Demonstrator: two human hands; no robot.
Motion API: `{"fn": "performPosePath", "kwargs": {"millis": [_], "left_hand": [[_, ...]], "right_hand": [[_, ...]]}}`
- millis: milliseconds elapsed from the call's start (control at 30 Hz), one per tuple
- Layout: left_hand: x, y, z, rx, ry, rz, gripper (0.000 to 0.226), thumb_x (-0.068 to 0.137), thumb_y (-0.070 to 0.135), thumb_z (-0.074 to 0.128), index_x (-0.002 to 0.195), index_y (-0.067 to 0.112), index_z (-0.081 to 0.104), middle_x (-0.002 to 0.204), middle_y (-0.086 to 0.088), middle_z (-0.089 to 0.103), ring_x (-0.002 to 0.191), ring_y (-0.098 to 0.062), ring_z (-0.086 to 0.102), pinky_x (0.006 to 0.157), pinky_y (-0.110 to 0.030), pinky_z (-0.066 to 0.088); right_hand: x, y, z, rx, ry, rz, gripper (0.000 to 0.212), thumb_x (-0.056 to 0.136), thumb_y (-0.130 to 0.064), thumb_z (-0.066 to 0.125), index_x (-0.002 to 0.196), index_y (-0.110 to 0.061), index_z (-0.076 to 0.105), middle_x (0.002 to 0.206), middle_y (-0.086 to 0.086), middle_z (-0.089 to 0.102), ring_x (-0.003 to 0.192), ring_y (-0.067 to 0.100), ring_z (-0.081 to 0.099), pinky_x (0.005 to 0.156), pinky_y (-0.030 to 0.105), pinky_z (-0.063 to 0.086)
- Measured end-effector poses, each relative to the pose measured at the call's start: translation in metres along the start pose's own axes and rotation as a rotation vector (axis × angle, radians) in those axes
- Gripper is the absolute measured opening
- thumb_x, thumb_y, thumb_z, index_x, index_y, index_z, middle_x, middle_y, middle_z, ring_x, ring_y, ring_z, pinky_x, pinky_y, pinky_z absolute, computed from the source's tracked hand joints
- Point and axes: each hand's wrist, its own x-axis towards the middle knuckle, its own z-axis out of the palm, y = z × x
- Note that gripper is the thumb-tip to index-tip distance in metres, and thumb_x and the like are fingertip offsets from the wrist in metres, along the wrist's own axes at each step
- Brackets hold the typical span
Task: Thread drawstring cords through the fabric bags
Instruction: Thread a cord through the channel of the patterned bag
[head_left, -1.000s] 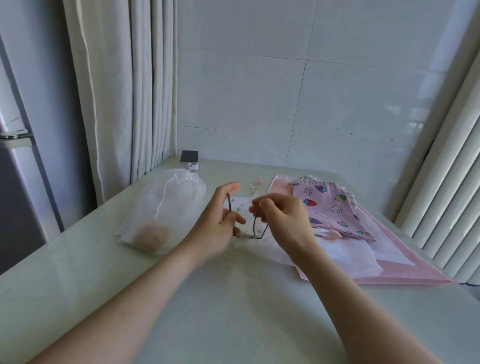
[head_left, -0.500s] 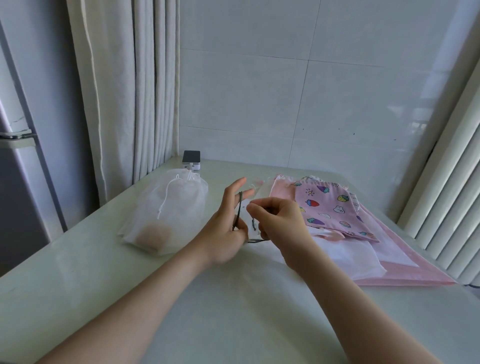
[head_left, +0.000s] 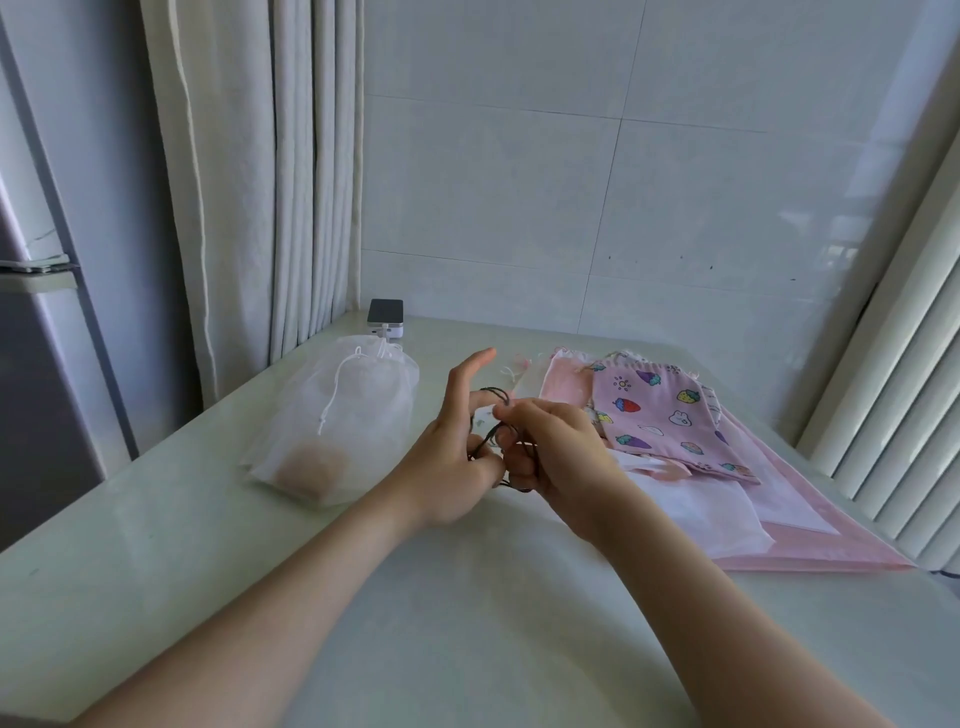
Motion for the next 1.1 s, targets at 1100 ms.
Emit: {"fn": "performPosePath", "kwargs": {"millis": [1100], "left_hand": [[-0.001, 0.007, -0.006, 0.090, -0.075, -0.225, 0.022, 0.096, 0.014, 0.065, 0.087, 0.022, 0.082, 0.074, -0.006, 0.072, 0.064, -0.013, 0.054, 0.065, -0.025, 0.041]], "right_hand": [[0.000, -0.007, -0.007, -0.287, 0.447, -0.595, 0.030, 0.094, 0.005, 0.053, 0.095, -0.015, 0.075, 0.087, -0.002, 0.079, 0.078, 0.019, 0.075, 0.075, 0.035, 0.060]]}}
